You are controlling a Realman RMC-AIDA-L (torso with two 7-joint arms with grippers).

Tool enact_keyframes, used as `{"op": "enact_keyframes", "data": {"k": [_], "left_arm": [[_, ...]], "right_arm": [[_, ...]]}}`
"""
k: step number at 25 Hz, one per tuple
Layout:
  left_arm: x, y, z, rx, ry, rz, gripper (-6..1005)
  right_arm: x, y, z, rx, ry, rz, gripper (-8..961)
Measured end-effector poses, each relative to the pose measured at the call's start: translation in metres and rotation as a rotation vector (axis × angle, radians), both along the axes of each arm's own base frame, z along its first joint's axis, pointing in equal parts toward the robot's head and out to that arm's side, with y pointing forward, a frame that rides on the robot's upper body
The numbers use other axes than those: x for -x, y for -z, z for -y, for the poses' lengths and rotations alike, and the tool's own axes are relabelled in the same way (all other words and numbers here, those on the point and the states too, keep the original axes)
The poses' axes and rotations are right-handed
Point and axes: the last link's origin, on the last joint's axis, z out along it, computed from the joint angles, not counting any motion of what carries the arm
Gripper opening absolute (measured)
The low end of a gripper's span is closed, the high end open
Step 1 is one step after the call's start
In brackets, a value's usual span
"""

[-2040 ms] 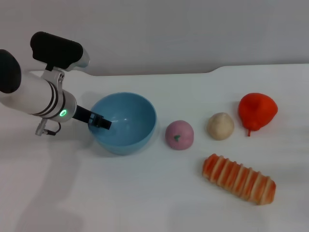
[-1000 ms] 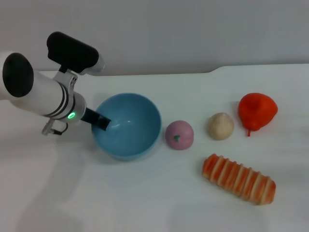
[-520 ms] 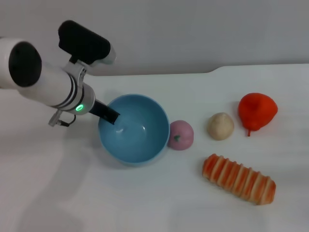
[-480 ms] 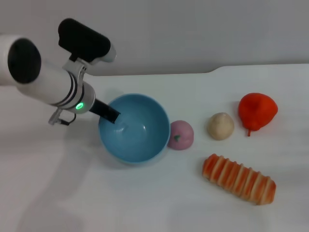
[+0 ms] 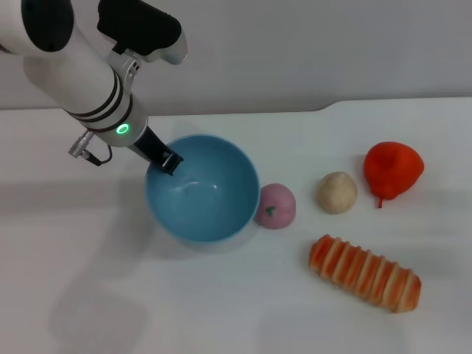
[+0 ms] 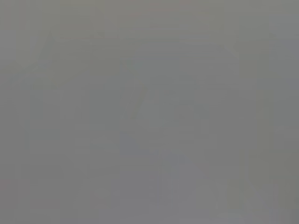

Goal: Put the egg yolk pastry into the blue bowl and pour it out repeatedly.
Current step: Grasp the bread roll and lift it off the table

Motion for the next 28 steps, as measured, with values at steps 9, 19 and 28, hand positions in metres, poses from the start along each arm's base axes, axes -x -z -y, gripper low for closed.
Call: {"op": "enact_keyframes", "data": {"k": [9, 19, 28], "left_arm": [[0.006, -0.002, 0.004, -0.001, -0.046, -0.035, 0], [0.009, -0.001, 0.007, -0.001, -0.072, -0.026, 0], [0.0, -0.002, 0.003, -0.016, -0.07, -0.015, -1]], "right_arm": [[0.033, -0.01, -0.047, 0.249, -0.153, -0.037, 613], [0.092, -0.03, -0.102, 0.621, -0.118, -0.003, 612], [0.14, -0.014, -0.13, 0.904, 0.047, 0.019, 613]]}}
